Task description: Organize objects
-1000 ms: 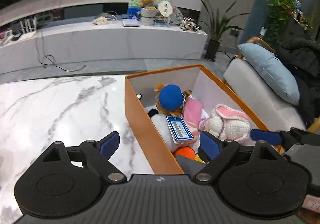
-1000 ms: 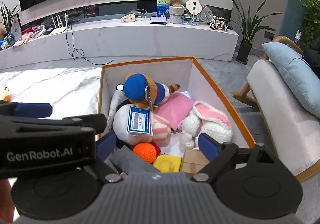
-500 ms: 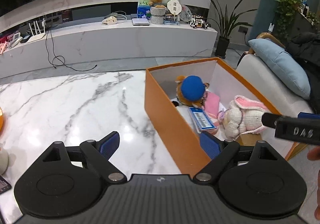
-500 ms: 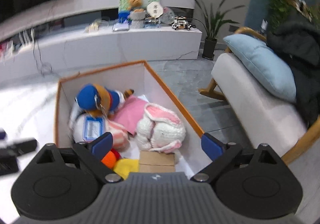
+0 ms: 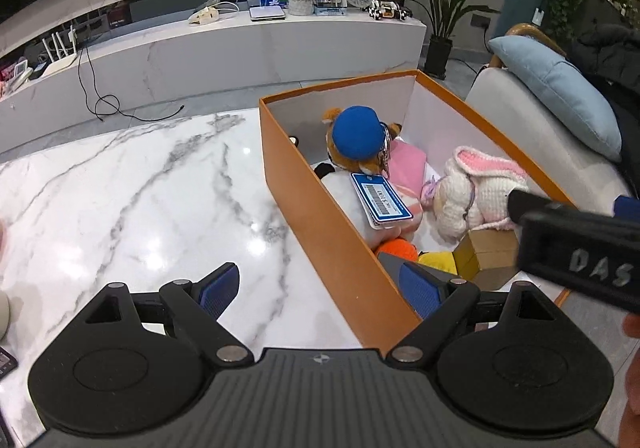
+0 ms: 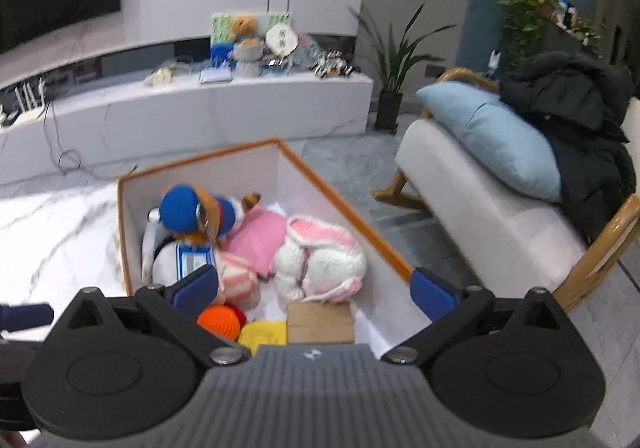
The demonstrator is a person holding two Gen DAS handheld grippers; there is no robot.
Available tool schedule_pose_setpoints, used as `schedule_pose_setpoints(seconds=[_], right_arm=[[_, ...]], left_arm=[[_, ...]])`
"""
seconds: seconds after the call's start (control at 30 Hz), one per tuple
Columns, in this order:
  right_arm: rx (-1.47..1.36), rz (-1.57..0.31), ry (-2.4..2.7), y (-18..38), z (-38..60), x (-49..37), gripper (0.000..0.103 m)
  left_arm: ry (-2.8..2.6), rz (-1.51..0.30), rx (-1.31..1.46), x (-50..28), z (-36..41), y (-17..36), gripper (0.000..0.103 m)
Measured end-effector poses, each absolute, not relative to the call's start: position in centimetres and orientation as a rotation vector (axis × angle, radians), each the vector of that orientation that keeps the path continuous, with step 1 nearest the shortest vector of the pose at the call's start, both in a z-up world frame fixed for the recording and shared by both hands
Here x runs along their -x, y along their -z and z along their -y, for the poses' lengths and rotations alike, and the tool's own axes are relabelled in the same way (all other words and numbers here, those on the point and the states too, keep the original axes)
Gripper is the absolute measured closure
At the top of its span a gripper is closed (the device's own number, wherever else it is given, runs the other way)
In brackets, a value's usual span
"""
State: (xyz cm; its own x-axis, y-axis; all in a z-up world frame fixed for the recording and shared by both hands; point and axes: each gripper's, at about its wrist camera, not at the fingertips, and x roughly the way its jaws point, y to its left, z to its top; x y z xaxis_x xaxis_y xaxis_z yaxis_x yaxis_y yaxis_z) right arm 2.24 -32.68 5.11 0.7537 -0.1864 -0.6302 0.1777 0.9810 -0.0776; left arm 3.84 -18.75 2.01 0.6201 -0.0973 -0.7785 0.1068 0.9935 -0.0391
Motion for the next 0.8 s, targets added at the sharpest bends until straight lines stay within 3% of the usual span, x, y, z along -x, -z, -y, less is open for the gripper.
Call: schedule_pose_setpoints(seconds=[0.8], right_arm=[[0.018,-0.746,0.178,-4.2,31.5,-2.6,0.001]], left_arm=[[0.152,-0.903,-0.019,-3.5,19.6,-1.9,0.000]])
